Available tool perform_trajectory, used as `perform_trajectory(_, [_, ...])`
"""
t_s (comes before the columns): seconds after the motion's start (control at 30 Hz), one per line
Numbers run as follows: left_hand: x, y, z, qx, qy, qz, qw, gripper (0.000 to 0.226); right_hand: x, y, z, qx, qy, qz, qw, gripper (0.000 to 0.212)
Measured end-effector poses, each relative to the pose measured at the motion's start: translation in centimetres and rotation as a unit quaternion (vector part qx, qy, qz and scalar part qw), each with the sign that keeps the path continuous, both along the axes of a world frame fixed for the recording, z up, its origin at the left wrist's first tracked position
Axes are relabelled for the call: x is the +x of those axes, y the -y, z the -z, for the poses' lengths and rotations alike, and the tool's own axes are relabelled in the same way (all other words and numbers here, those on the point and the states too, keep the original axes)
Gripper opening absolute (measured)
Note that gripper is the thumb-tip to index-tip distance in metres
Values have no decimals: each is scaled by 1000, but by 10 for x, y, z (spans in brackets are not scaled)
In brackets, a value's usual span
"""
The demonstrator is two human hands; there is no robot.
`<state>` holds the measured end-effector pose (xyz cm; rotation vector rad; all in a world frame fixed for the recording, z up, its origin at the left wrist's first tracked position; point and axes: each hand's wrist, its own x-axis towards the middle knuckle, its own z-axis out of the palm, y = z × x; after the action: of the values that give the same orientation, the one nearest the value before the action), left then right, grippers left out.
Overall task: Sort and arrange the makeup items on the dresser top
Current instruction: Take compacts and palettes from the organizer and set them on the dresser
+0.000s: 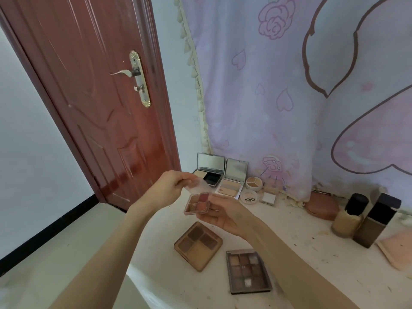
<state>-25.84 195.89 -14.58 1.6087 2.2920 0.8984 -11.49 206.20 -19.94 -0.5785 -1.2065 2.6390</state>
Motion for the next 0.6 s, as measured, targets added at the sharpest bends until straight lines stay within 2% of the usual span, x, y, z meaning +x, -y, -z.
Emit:
perform_trajectory(0.07, [-9, -8, 1, -14, -16, -10, 1000, 32, -16, -1, 6, 83, 31, 24, 996, 21])
perform_trajectory(0.13, [-16, -16, 1, -33, -32, -13, 999, 33, -32, -5, 17, 222, 72, 57, 971, 28])
perform_trajectory(0.2, [-22, -24, 3, -46, -47, -15, 998, 33, -45, -8, 22, 380, 104, 85, 915, 27])
perform_trajectory(0.27, [-27, -31, 6, -45, -47, -18, 998, 34, -56, -13, 22, 483, 110, 103, 863, 17])
perform_trajectory(0.33, [-32, -37, 10, -36, -35, -29, 998, 34, -63, -18, 18, 525, 122, 110, 835, 31])
perform_trajectory(0.43, [-41, -43, 16, -26, -12, -47, 998, 32, -73, -28, 18, 534, 141, 100, 827, 45])
perform_trajectory(0.53, [-47, -42, 27, -7, 5, -88, 996, 31, -84, -34, 24, 499, 153, 99, 847, 38])
perform_trajectory(0.6, [-50, -36, 40, 6, 17, -134, 991, 40, -91, -37, 28, 480, 156, 116, 856, 30])
